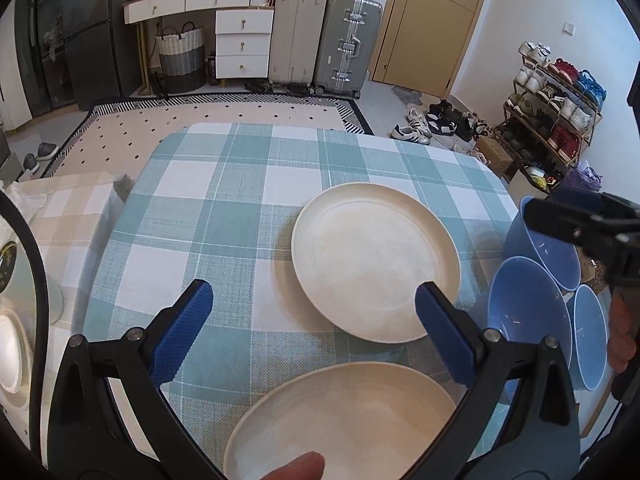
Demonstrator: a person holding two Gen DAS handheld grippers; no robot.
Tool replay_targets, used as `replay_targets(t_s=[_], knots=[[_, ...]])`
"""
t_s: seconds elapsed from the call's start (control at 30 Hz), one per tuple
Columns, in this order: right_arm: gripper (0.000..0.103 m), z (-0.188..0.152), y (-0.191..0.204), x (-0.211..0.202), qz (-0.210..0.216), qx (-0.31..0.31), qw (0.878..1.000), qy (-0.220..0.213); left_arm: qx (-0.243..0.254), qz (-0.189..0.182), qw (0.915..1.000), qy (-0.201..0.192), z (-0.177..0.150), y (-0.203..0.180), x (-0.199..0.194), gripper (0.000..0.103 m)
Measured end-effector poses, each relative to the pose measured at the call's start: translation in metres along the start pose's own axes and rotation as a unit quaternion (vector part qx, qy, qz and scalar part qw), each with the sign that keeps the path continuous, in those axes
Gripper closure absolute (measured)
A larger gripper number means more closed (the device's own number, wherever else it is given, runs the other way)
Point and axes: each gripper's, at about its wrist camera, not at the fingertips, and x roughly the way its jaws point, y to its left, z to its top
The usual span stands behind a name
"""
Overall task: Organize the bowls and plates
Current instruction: 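Move the left gripper to a cream plate rim while the right gripper approaches another plate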
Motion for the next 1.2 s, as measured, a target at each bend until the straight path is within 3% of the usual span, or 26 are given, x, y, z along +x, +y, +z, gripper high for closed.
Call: replay_targets(t_s=[0.37,0.43,0.5,0.6,0.93,1.2], knots=[[0.005,0.0,-0.023,0.065,0.001,0.065,0.996,0.067,-0.001,0.001,0.9995,0.032,0.004,-0.002,0.042,0.002],[0.01,0.001,-0.028,0.076,-0.002,0.071,0.995,0.076,-0.008,0.006,0.9992,0.039,0.004,0.001,0.05,0.002],[0.024,0.0,-0.034,0.088,0.002,0.086,0.992,0.094,-0.01,0.01,0.9989,0.044,0.004,0.003,0.057,0.003],[0.025,-0.002,-0.041,0.105,0.014,0.096,0.989,0.114,-0.016,0.018,0.9982,0.056,0.003,0.008,0.069,0.003],[0.034,-0.007,-0.046,0.131,0.034,0.099,0.985,0.134,-0.028,0.022,0.9961,0.081,0.0,0.018,0.095,0.007],[0.041,-0.005,-0.043,0.143,0.014,0.086,0.986,0.145,-0.027,0.01,0.9949,0.097,0.0,0.015,0.113,0.011]])
